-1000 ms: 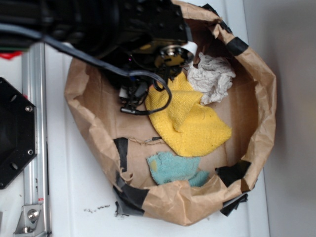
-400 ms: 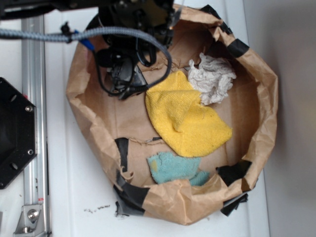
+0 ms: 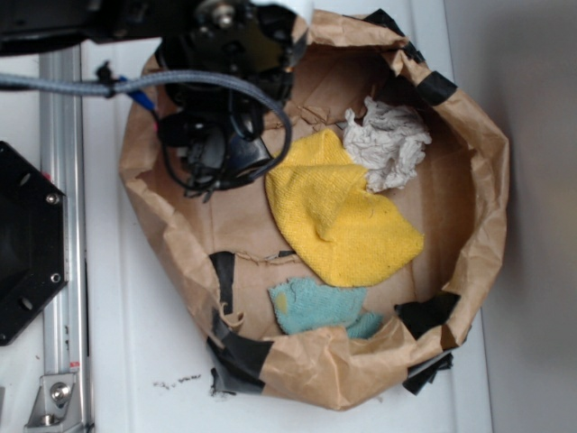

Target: Grab the black box.

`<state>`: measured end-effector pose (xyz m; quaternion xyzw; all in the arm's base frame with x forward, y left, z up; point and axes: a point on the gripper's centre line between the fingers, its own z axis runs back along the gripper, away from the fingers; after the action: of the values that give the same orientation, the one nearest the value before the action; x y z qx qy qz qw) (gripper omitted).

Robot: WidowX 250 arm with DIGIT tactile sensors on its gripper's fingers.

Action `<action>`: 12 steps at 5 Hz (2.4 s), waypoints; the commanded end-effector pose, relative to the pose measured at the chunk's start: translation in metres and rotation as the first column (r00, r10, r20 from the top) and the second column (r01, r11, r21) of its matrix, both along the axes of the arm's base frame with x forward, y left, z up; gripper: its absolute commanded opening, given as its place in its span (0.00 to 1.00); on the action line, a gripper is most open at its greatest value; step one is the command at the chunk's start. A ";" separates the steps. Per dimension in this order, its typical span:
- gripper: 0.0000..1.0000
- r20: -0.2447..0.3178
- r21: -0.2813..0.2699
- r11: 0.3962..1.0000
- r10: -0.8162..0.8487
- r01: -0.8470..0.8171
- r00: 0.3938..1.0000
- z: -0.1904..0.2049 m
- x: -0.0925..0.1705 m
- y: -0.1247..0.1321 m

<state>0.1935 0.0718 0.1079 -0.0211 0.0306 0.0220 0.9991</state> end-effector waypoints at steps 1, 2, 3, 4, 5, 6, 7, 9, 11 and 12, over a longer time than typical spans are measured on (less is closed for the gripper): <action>1.00 0.038 0.019 1.000 0.003 -0.004 0.999 0.006 -0.003 -0.003; 1.00 0.038 0.019 1.000 0.003 -0.004 0.999 0.006 -0.003 -0.003; 1.00 0.234 -0.054 0.998 -0.022 0.036 0.972 0.038 -0.034 -0.027; 1.00 0.321 -0.072 0.997 0.023 0.000 0.947 0.027 -0.024 -0.039; 1.00 0.349 -0.035 0.998 0.069 -0.061 0.935 0.004 -0.002 -0.048; 1.00 0.317 -0.029 0.997 0.074 -0.068 0.946 0.009 0.012 -0.045; 1.00 0.238 -0.030 0.995 0.099 -0.094 0.966 0.026 0.024 -0.036; 1.00 0.196 -0.025 0.981 0.191 -0.190 0.962 0.049 0.027 -0.016; 1.00 0.143 0.066 0.976 0.198 -0.209 0.970 -0.015 0.039 -0.024; 1.00 0.135 0.076 0.979 0.176 -0.187 0.975 -0.028 0.026 -0.032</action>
<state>0.2179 0.0464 0.0739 0.0168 -0.0105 0.1174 0.9929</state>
